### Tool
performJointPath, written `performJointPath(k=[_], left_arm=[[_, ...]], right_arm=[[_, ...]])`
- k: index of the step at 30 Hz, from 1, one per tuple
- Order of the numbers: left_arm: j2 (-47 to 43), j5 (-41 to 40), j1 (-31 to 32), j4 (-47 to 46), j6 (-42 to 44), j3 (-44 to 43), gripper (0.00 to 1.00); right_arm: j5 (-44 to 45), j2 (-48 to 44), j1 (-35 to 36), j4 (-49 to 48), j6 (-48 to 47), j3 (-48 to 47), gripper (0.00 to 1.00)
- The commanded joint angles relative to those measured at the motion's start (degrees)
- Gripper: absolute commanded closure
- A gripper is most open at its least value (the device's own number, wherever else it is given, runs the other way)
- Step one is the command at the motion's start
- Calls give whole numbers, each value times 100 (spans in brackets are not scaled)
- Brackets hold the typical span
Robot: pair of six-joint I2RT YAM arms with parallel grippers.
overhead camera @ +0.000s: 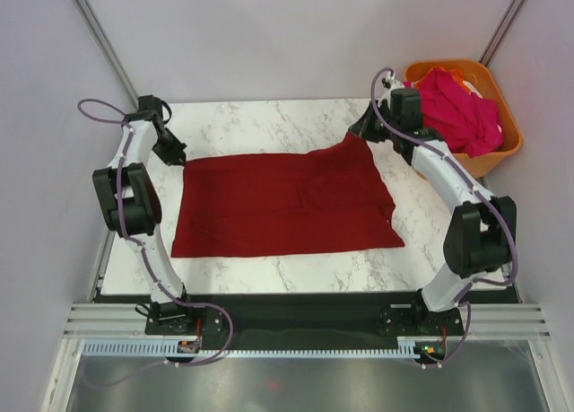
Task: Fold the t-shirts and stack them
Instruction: Fold the tshirt
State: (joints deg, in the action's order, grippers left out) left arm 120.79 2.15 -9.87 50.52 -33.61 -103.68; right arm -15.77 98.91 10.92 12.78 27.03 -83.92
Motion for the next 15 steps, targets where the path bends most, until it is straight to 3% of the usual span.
performJointPath(k=[1, 8, 15], left_arm=[[-827, -382, -24, -95, -84, 645, 98], [-2120, -532, -244, -104, -305, 2323, 98], [-3184, -532, -270, -104, -305, 3336, 98]], right_arm=[[-84, -547, -2, -187, 31, 884, 100], [30, -2103, 7, -153, -31, 2378, 100], [258, -3613, 25, 172, 101, 3372, 100]])
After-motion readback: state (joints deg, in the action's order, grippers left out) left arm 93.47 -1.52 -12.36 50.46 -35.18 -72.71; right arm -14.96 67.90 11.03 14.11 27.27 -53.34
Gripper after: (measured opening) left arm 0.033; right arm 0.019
